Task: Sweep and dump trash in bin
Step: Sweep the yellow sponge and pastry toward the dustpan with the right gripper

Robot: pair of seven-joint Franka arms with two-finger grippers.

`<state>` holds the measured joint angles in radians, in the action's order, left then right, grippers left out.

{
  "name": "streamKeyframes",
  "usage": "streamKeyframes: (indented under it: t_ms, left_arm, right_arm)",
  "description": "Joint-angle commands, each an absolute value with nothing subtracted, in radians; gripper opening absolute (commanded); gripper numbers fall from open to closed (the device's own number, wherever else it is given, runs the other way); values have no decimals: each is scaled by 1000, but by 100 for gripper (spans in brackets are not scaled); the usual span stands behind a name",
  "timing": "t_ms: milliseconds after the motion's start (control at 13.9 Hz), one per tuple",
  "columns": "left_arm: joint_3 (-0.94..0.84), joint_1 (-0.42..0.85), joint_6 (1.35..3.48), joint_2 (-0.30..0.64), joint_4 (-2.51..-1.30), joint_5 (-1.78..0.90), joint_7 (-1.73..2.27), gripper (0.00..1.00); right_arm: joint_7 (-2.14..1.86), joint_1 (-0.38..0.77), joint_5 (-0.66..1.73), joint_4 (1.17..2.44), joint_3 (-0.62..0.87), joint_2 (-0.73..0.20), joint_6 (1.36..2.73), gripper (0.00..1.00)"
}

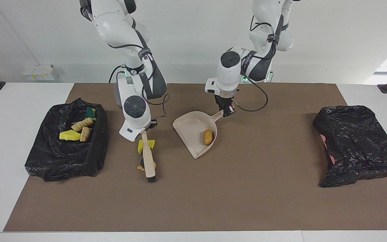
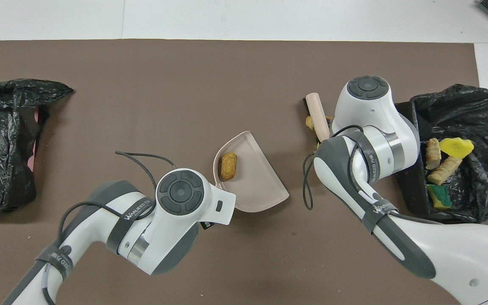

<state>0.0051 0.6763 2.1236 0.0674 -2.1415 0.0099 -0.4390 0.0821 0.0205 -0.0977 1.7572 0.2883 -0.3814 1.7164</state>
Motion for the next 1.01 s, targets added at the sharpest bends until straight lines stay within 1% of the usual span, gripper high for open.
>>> streamKeyframes:
  t_ms: [0, 216, 359, 503, 719, 934]
  left_arm:
    - [20, 719, 2047, 45, -2134, 0, -425, 0]
    - [17, 735, 2026, 41, -2132, 5, -429, 0]
    - [17, 735, 2040, 52, -2132, 6, -437, 0]
    - [18, 732, 2052, 55, -2132, 9, -443, 0]
    - [18, 718, 2074, 60, -2132, 9, -521, 0]
    - [18, 716, 2111, 61, -2134, 8, -523, 0]
  right_arm:
    - [-3, 8, -12, 1796, 339, -356, 1675, 0]
    - [1, 11, 76, 1825, 403, -330, 1634, 0]
    - [18, 43, 165, 1829, 410, -316, 1615, 0]
    - [57, 52, 216, 1813, 410, -278, 1609, 0]
    - [20, -29, 233, 1783, 407, -219, 1522, 0]
    - [17, -55, 210, 1740, 400, -209, 1473, 0]
